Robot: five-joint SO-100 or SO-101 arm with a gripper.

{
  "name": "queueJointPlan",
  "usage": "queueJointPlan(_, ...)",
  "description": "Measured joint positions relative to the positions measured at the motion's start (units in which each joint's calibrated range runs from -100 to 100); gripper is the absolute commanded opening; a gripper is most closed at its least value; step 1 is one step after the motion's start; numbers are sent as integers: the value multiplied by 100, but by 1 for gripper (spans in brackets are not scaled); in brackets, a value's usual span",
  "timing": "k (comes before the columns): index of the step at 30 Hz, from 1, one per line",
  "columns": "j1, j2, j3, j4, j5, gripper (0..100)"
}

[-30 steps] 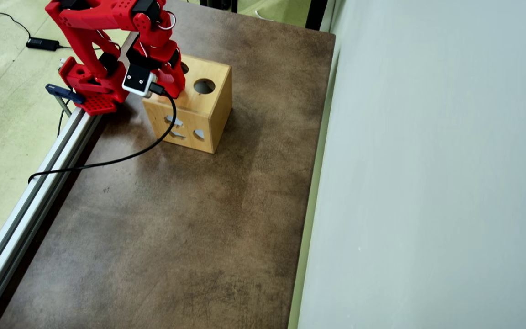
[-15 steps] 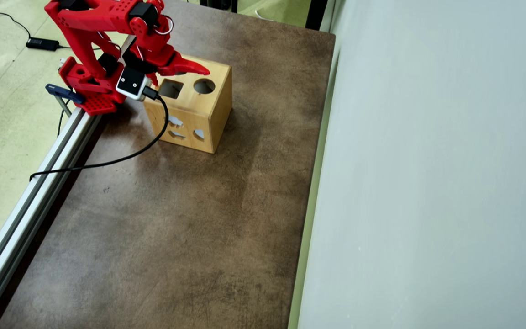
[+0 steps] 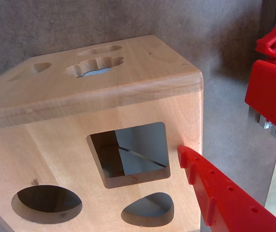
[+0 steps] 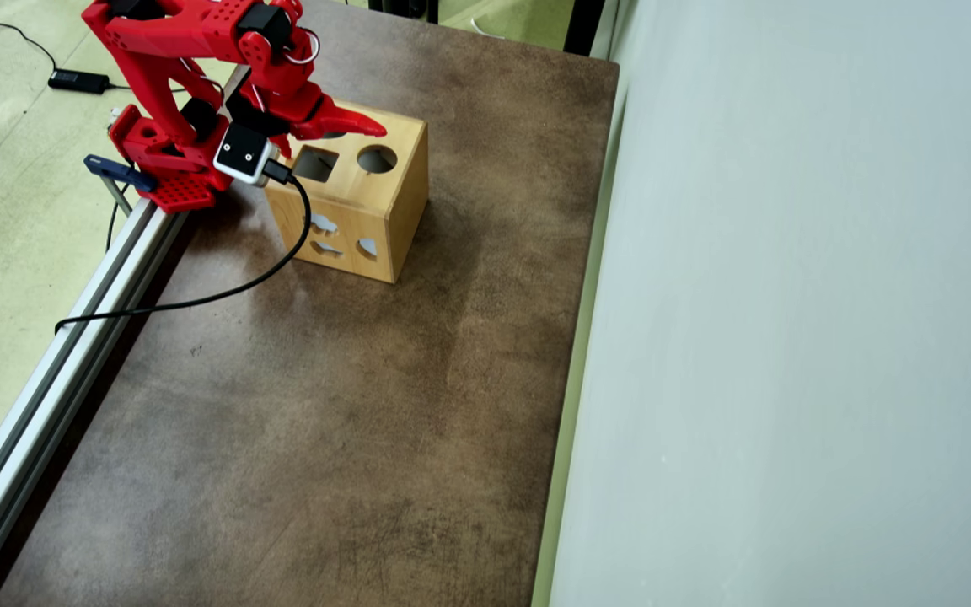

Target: Pick and place the red cube on the square hole

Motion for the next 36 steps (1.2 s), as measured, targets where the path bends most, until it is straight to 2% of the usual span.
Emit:
queueJointPlan(26,0,42,9,0,0,92)
queueJointPlan(36,0,-653,135,0,0,92)
